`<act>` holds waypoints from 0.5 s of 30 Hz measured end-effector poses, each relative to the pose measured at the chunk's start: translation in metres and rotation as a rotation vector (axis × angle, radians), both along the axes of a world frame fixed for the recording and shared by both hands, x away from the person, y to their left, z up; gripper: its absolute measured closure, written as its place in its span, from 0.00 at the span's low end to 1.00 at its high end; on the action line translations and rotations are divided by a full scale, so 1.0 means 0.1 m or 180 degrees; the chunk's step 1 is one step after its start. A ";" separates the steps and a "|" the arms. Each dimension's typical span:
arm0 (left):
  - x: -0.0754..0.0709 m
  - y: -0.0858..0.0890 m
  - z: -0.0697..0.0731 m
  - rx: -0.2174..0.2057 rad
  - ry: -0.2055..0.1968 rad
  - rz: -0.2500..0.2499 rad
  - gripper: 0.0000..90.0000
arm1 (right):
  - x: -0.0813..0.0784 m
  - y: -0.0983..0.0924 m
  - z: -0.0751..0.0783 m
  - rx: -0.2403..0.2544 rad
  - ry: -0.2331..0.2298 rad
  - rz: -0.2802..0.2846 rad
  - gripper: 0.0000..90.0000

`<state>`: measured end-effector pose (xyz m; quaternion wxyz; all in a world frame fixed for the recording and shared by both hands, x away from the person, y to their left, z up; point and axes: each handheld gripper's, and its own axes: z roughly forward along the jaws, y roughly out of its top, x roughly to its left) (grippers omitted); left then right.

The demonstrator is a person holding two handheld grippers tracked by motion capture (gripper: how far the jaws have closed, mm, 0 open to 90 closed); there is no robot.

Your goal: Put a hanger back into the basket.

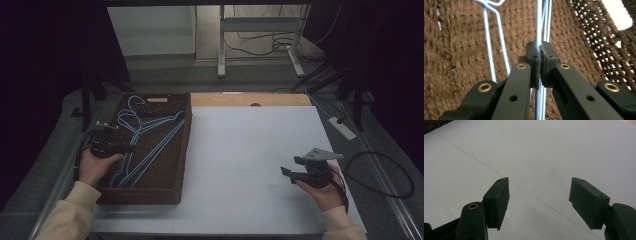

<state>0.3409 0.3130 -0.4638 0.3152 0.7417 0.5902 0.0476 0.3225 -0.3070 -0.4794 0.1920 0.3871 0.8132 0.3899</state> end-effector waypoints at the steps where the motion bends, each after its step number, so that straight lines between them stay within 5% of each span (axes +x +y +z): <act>1: 0.00 0.00 -0.01 0.0009 0.0020 0.0004 0.97 | 0.00 0.00 0.00 0.0002 0.0001 0.0001 0.37; 7: 0.01 -0.02 -0.03 0.0174 0.0062 0.0018 0.93 | 0.00 0.00 -0.01 -0.0009 0.0012 0.0003 0.37; 11: -0.01 -0.03 0.03 0.0312 -0.0150 0.0136 0.74 | 0.00 0.00 0.00 0.0000 0.0007 0.0003 0.37; 15: -0.10 -0.08 0.13 0.0326 -0.0479 0.0081 0.57 | 0.00 0.00 0.00 0.0004 0.0008 0.0001 0.37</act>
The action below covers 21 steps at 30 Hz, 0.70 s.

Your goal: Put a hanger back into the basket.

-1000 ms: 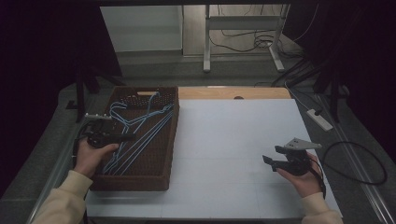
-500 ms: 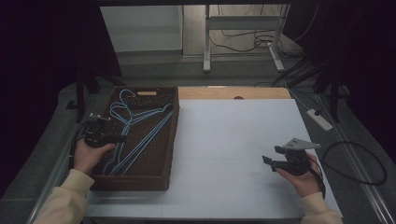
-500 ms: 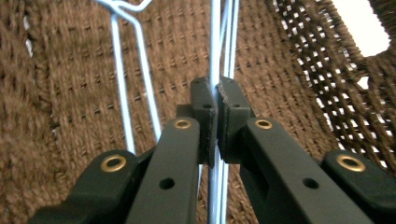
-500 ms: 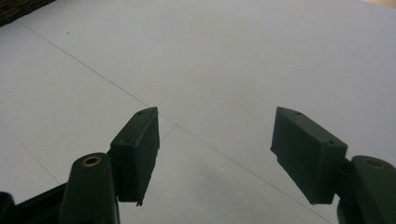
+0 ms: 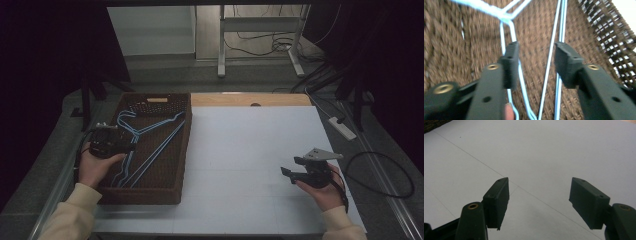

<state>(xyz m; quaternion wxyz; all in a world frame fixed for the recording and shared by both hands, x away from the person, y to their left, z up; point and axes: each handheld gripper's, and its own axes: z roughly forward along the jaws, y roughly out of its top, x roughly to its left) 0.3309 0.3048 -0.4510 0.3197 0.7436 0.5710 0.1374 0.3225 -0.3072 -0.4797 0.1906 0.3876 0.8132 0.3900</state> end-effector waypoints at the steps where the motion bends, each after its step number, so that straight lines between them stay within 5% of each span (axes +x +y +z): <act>1: -0.03 -0.02 0.04 -0.0007 -0.0091 -0.0040 0.54 | 0.00 0.00 0.00 -0.0001 0.0000 0.0000 0.37; 10: -0.39 -0.27 0.33 -0.0261 -0.0741 -0.0490 0.41 | -0.01 0.01 0.00 0.0022 0.0009 0.0028 0.36; 21: -0.71 -0.57 0.31 -0.0456 -0.0997 -0.0747 0.39 | -0.09 0.01 0.01 0.0163 0.0051 0.0099 0.36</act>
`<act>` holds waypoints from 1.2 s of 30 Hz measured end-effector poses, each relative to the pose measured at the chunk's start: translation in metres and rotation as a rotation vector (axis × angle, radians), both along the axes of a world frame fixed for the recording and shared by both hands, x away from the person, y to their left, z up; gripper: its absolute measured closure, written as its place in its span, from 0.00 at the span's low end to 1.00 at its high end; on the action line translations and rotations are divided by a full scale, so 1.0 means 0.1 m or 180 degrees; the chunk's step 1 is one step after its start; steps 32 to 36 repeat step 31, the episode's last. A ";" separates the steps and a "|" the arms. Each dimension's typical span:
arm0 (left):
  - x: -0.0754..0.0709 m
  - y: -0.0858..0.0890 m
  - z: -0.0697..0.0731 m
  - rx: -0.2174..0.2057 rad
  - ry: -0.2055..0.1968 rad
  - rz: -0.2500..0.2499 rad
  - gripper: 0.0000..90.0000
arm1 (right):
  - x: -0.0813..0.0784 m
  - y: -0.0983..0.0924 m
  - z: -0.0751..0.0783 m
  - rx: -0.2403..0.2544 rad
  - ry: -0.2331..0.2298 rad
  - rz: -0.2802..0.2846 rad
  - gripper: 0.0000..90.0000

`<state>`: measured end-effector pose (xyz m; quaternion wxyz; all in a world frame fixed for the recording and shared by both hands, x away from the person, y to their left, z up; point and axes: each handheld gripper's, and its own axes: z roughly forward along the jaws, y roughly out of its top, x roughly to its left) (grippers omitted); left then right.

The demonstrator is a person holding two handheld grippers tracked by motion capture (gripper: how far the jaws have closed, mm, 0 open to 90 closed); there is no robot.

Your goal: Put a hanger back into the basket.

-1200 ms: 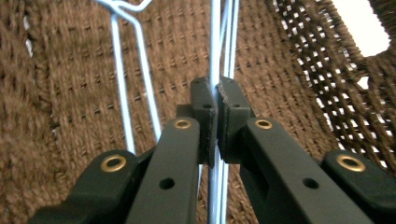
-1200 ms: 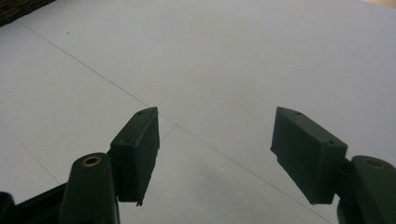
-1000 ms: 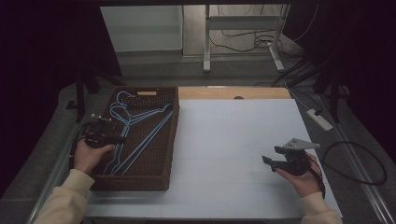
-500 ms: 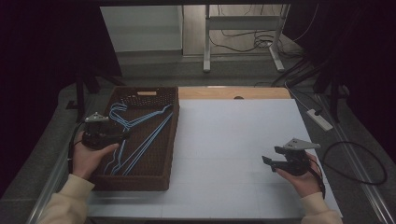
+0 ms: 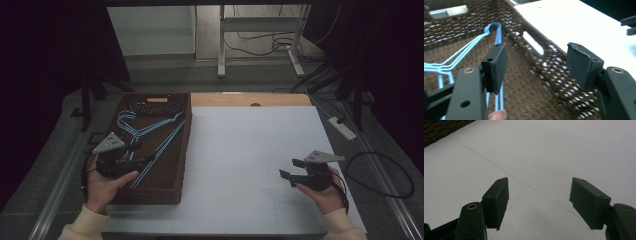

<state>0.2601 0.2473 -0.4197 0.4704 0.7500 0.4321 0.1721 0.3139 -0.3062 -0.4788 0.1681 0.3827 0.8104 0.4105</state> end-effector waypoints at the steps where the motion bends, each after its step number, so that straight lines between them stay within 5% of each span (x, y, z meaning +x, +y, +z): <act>1: -0.07 -0.06 0.00 -0.0041 -0.0049 -0.0050 0.39 | -0.01 0.00 0.00 0.0008 0.0003 0.0005 0.36; 12: -0.24 -0.31 -0.16 -0.0112 -0.0050 -0.0301 0.38 | -0.06 -0.02 -0.03 0.0049 0.0018 0.0036 0.35; 36: -0.26 -0.30 -0.19 -0.0096 -0.0178 -0.0216 0.39 | -0.10 -0.04 -0.04 0.0120 0.0013 0.0056 0.35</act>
